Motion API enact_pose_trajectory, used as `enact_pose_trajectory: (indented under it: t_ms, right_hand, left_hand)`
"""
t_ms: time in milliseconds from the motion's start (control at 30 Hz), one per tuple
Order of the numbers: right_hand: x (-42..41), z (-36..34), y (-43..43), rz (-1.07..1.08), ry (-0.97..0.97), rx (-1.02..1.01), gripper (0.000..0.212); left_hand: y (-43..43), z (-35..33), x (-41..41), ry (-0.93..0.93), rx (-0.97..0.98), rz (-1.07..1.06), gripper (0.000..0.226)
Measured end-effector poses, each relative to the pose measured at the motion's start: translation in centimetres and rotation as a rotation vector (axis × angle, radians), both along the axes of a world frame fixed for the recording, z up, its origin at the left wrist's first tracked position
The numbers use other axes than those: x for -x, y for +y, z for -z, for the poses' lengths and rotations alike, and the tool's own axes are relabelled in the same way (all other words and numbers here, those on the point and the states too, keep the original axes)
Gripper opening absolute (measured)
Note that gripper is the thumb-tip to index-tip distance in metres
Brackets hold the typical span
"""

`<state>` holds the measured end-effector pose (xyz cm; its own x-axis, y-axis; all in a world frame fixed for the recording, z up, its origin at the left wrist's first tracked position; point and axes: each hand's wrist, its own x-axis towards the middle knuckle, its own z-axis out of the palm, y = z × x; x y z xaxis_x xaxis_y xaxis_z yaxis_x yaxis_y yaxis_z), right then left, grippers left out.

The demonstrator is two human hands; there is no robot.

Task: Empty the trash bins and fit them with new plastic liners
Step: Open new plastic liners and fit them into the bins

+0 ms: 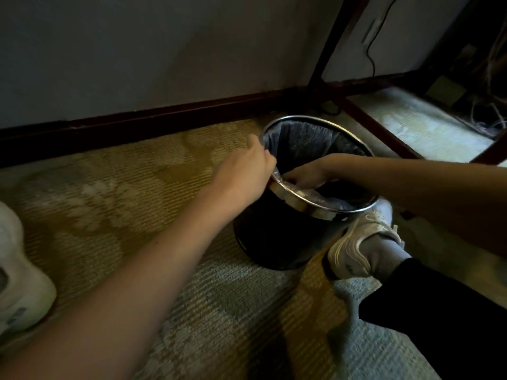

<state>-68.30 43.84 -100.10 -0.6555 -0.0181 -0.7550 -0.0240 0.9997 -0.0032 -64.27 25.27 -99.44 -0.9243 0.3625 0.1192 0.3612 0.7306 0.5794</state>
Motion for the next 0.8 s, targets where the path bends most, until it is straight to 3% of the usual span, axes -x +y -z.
enact_pose_trajectory:
  t_ms: [133,400,567,800]
  right_hand:
    - [-3.6,-5.0,0.9,0.018,0.146,0.059,0.06]
    - [-16.2,-16.6,2.8,0.073,0.445,0.296,0.041]
    - [-24.4,-21.7,3.1,0.076,0.484,0.39,0.034]
    - [-28.1,-24.0,3.9,0.083,0.521,0.398,0.037]
  left_hand:
    - [-1.0,-1.5,-2.1,0.028,0.099,-0.062,0.044]
    - [-3.8,-10.8,-10.7,-0.15,0.178,-0.103,0.046]
    - [-4.2,-16.3,-16.7,-0.119,0.169,-0.053,0.034]
    - [-1.4,-20.2,-19.7,0.021,0.362,0.066,0.031]
